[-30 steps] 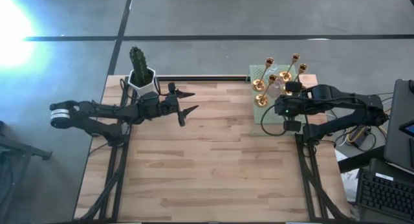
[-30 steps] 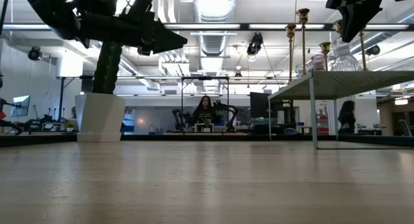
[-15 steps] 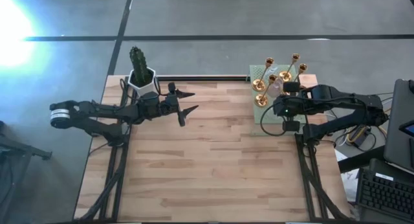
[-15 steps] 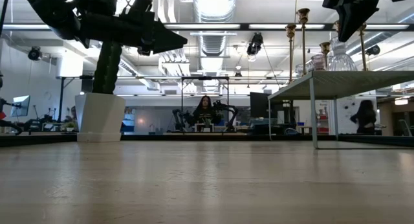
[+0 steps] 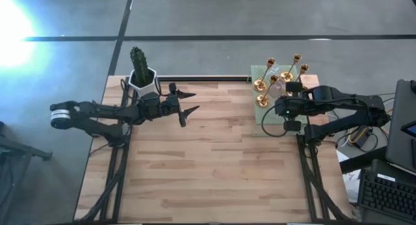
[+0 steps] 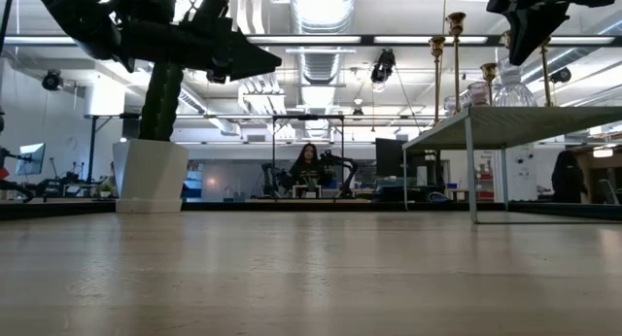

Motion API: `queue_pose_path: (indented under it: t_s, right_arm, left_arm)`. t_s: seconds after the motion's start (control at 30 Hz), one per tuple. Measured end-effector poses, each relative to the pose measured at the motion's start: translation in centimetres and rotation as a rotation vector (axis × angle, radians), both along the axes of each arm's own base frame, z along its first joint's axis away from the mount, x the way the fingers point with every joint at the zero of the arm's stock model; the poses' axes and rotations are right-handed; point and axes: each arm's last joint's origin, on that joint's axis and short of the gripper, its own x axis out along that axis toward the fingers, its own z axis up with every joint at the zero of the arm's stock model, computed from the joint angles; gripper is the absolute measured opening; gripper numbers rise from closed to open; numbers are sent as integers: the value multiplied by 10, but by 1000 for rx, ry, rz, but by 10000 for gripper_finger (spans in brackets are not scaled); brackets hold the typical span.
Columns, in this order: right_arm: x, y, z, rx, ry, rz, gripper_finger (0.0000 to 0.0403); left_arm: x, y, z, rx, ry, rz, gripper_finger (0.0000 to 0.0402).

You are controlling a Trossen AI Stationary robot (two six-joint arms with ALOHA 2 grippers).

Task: Pick & Place candle stick holders
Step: Put the transparent glass candle holder on the shelf

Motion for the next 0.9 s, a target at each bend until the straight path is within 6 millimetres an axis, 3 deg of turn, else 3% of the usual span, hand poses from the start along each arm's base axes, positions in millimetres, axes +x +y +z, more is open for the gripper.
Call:
queue_pose_path:
  t_s: [0.57, 0.73, 0.9]
  right_arm:
    - [0, 0, 4, 17, -17, 1, 40]
    - [-1, -2, 5, -71, -7, -23, 47]
    - [-2, -2, 5, -80, 2, -24, 78]
  left_arm:
    - [0, 0, 0, 0, 0, 1, 262]
    - [0, 0, 0, 0, 0, 0, 262]
    - [0, 0, 0, 0, 0, 0, 262]
